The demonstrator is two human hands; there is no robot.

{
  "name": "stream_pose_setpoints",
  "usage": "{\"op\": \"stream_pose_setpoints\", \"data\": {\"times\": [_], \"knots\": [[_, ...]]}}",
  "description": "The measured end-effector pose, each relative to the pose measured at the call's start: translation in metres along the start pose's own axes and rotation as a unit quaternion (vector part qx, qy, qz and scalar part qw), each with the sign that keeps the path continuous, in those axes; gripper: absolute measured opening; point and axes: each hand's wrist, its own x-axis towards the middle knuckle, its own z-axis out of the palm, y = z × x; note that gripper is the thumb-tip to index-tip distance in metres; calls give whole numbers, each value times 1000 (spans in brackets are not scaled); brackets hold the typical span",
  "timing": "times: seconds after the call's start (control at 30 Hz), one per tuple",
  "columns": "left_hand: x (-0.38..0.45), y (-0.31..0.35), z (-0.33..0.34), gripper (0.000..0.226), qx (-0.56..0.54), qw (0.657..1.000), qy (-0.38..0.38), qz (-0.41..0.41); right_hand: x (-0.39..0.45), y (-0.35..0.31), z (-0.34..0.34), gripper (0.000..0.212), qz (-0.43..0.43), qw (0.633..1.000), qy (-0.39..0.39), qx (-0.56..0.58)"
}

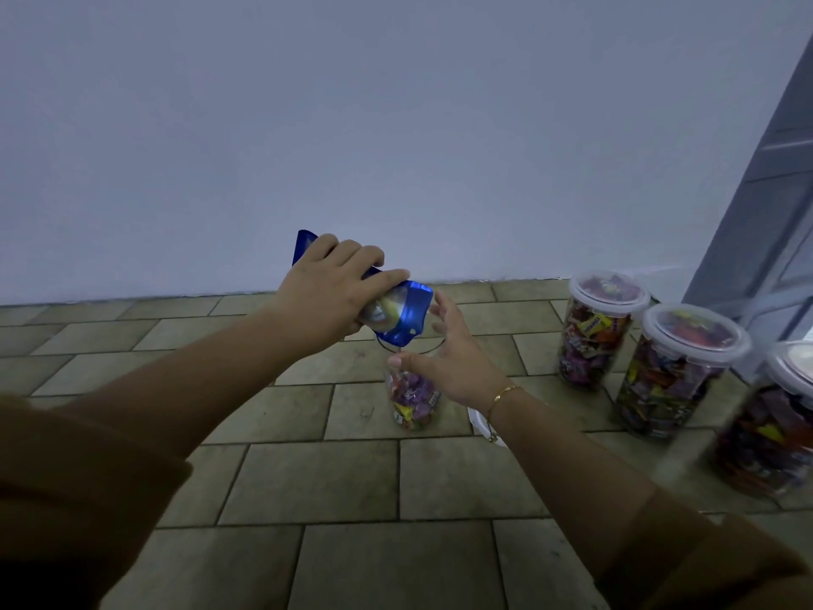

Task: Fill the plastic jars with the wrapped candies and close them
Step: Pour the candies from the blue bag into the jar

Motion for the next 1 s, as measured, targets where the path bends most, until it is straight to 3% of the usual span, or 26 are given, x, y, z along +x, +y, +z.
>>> {"op": "stream_pose_setpoints", "data": {"times": [0.23, 0.5, 1.0], "knots": [[5, 0, -3, 75, 0, 1000, -9, 12, 3, 1, 2, 105, 6, 1000, -6, 7], [7, 2, -2, 76, -3, 1000, -7, 13, 5, 4, 5, 119, 27, 1000, -9, 12], [12, -3, -5, 81, -7, 1000, 1, 25, 4, 3, -2, 97, 0, 1000, -10, -2]]}}
